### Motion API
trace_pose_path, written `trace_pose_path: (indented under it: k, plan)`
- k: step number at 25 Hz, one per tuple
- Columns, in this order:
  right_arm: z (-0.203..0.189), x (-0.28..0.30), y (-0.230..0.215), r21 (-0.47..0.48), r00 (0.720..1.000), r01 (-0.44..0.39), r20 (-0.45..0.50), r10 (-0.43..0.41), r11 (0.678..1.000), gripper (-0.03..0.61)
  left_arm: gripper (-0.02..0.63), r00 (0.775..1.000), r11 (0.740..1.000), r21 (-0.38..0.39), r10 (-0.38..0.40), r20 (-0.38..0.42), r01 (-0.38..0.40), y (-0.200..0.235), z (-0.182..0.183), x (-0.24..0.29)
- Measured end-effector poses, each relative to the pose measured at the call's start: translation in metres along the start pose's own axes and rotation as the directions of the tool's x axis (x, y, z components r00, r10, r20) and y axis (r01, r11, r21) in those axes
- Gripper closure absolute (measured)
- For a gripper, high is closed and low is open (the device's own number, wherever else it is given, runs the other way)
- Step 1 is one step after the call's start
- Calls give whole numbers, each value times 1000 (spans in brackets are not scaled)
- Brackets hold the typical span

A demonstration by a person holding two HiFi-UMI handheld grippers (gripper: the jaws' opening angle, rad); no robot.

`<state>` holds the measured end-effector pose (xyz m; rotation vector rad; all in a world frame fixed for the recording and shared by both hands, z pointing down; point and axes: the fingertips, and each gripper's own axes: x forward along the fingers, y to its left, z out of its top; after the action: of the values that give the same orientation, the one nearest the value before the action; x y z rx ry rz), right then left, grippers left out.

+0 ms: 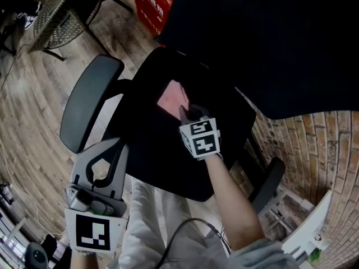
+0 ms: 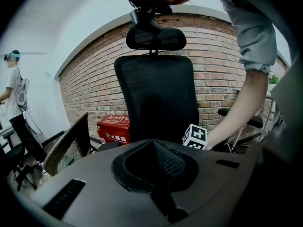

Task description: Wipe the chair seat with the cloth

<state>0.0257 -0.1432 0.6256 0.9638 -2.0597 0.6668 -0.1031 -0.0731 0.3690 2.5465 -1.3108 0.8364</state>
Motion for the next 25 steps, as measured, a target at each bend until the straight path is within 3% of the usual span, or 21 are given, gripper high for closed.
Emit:
trace_pose_path:
  k: [8, 13, 19, 25]
  plan:
    - [-10, -25, -113, 113, 981, 194, -12, -194, 974, 523, 595, 1000, 1000, 14, -21, 9, 21, -8, 7, 18]
    - [-27, -48, -158, 171, 961, 277, -45, -273, 946, 523, 595, 999, 999, 4, -32, 5, 32, -13, 8, 24]
    - [-45, -67, -184, 220, 947, 320, -79, -310, 921, 523, 595, 999, 999, 16, -42, 11, 42, -14, 12, 27]
    - [-53, -63, -166, 249, 961, 274, -107, -255, 929, 523, 595, 999, 999, 9, -32, 9, 32, -10, 9, 21]
